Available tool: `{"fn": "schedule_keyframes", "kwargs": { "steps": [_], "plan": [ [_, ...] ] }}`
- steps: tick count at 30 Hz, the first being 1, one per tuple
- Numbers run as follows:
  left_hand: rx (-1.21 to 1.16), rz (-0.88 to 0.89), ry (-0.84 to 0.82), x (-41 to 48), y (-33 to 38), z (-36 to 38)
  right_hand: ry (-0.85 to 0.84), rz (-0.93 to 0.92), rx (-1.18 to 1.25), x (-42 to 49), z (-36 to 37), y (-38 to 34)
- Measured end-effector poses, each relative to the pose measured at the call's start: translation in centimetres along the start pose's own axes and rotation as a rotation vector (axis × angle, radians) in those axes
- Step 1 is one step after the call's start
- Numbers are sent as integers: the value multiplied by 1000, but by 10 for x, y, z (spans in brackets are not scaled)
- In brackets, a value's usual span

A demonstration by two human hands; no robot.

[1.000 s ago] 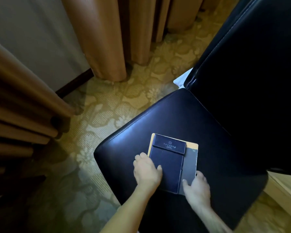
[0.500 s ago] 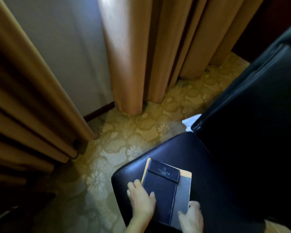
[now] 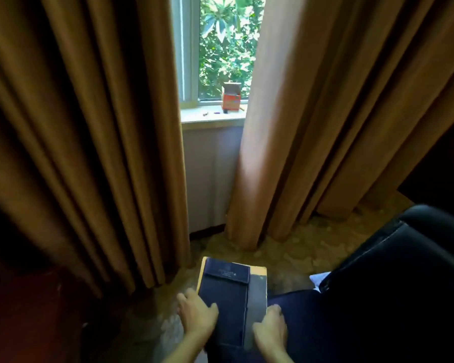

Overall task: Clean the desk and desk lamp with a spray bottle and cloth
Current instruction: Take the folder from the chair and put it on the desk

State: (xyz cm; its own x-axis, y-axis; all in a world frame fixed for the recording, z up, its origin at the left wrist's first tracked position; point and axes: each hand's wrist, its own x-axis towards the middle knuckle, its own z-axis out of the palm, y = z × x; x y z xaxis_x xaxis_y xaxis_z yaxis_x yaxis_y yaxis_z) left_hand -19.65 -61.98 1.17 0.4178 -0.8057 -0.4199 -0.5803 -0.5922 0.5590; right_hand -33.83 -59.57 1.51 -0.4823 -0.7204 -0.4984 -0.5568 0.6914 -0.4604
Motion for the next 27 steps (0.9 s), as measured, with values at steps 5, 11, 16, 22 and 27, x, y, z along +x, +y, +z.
{"fn": "schedule_keyframes", "kwargs": {
  "steps": [5,11,16,22,27],
  "plan": [
    [-95,-98,143,7,-22,-85,-50,-194,-96,-50,13,-68],
    [-236,-255,298,3,-78,-181,-142,-425,-171,-110,62,-142],
    [-347,-458,462,-19,-160,-244,-260,-683,-326,-177,124,-181],
    [-480,-723,648,-74,-270,-299,-462,-948,-511,-279,205,-196],
    [-580,-1001,826,-160,-366,-325,-690,-1165,-661,-388,267,-171]
  ]
}}
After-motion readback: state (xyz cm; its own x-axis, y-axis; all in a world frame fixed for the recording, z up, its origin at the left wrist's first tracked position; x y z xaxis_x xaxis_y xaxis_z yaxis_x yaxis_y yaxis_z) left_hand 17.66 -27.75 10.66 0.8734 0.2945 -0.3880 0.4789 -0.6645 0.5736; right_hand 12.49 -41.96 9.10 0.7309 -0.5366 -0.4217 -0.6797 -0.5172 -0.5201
